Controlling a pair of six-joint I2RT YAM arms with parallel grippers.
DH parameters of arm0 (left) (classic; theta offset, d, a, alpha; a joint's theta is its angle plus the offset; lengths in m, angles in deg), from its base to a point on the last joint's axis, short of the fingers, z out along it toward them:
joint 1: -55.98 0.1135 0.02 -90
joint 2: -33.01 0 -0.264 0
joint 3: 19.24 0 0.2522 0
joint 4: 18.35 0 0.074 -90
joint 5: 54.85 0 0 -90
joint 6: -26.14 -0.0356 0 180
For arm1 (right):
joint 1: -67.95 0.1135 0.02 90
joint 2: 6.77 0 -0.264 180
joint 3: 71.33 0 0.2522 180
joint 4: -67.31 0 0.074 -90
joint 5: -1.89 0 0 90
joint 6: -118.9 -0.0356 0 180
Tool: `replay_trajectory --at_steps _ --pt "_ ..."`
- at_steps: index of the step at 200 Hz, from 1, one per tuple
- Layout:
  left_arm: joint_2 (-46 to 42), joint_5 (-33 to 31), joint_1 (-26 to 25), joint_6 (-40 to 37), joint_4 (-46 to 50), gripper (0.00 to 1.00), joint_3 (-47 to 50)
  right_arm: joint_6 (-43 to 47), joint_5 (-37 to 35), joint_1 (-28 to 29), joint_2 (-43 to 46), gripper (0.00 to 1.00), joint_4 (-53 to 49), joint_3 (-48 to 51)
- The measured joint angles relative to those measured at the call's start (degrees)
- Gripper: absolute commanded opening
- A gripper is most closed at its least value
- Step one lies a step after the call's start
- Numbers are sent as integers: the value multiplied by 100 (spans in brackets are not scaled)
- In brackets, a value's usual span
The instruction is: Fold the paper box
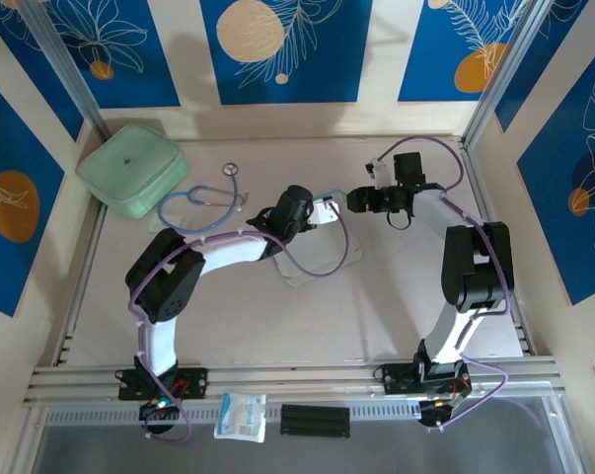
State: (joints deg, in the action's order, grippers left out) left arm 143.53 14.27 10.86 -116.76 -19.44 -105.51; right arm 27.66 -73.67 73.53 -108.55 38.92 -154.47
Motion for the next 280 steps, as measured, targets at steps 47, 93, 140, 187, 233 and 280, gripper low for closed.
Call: replay_trajectory --at_steps 47,93,140,187,233,280 --pt "87 -68 0 -15 -90 6 -44 11 122 -79 -4 67 96 52" --pt "186 -70 0 -59 -146 5 -142 -962 748 -446 7 68 37 72" --pt "219 -63 0 -83 -131 4 -199 -1399 964 -179 149 75 -129 -37" --pt "223 -61 0 -83 -96 4 -219 -1443 831 -26 136 74 -289 -376" --pt "247 -70 4 -83 -79 4 -247 -1329 472 101 -195 70 -492 -697" --pt "293 -74 28 -109 -79 4 -297 -1292 245 177 -247 67 -584 -743"
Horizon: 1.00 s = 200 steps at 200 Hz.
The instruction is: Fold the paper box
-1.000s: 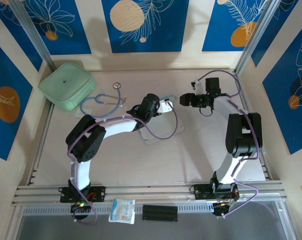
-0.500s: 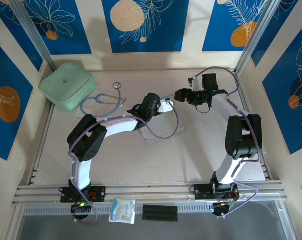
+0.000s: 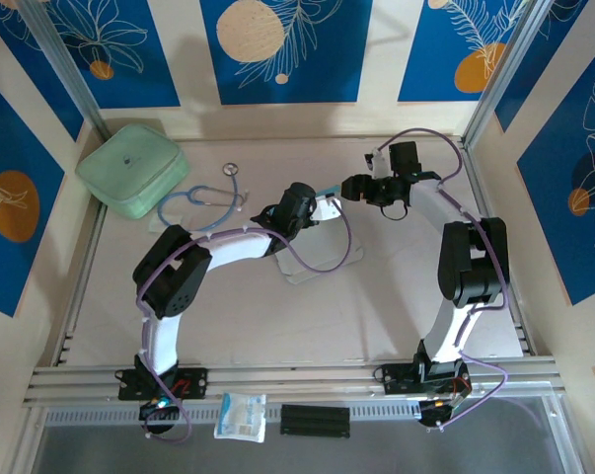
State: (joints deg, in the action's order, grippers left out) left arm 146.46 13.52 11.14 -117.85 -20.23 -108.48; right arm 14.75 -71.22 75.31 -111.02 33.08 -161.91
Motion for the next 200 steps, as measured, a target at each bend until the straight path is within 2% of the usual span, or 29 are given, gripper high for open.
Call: replay_trajectory --at_steps 70,136,200 --pt "15 9 4 -103 -15 5 -2 59 -162 39 83 68 -79 2" --pt "57 13 4 -190 -48 4 -42 111 103 -490 507 67 44 289" --pt "105 26 7 -330 -66 4 -94 811 -195 -505 490 64 216 752"
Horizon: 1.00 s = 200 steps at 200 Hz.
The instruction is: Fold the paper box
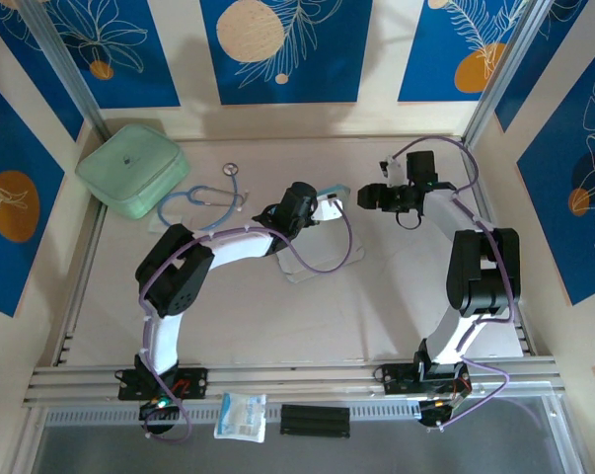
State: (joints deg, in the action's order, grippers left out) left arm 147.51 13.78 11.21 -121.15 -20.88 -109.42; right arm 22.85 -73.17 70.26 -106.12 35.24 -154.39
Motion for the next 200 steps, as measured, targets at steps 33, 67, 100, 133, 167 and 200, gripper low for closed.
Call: replay_trajectory --at_steps 33,67,100,133,167,200 --pt "2 33 4 -22 2 4 -2 378 -221 133 -162 63 221 -4" --pt "0 50 13 -28 2 4 -2 675 -363 393 -531 62 262 -138" --pt "0 142 61 -118 2 4 -2 885 -339 487 -632 61 297 -199" --pt "0 295 111 -168 0 4 -2 1113 -190 527 -678 60 321 -286" --pt "-4 444 164 -175 2 4 -2 1338 184 597 -750 56 282 -417" --pt "-17 586 238 -173 7 8 -2 1491 507 601 -785 51 234 -485"
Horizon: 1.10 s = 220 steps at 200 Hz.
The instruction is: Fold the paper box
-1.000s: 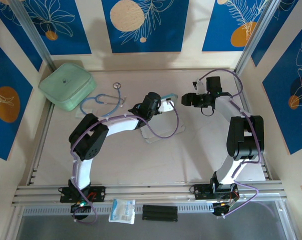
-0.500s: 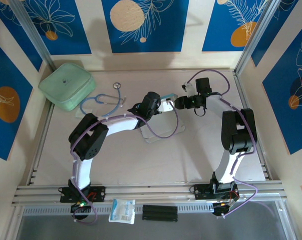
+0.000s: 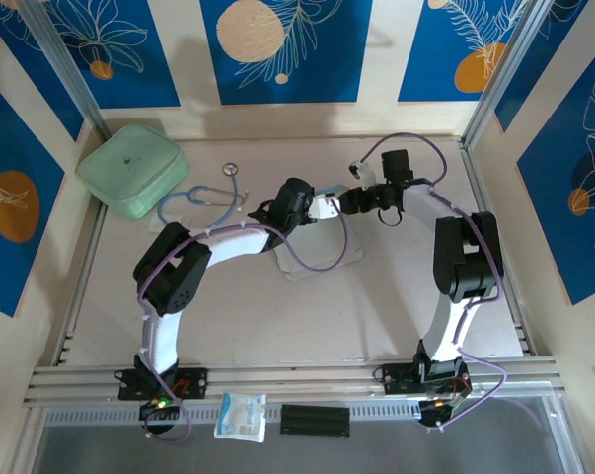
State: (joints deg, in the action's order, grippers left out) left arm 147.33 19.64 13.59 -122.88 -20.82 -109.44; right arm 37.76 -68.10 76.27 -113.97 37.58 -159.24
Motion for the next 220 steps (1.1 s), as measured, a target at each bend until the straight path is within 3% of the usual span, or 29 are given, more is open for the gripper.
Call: replay_trajectory --at_steps 36,69,95,154,179,220 --pt "-7 160 28 26 15 19 2 -48 85 -17 -105 49 -42 -116" --pt "-155 483 39 352 275 48 120 -256 -96 17 -105 47 -37 -138" --pt "-505 949 46 892 844 61 195 -310 -243 79 -105 46 -33 -138" --pt "-975 1705 122 2435 1681 69 -87 -396 -356 168 -105 46 0 -138" --pt "-1021 1742 229 3237 2103 69 -463 -470 -354 199 -103 48 0 -138" --pt "-833 1832 754 4686 3757 70 -2227 -968 -363 192 295 55 -42 -85"
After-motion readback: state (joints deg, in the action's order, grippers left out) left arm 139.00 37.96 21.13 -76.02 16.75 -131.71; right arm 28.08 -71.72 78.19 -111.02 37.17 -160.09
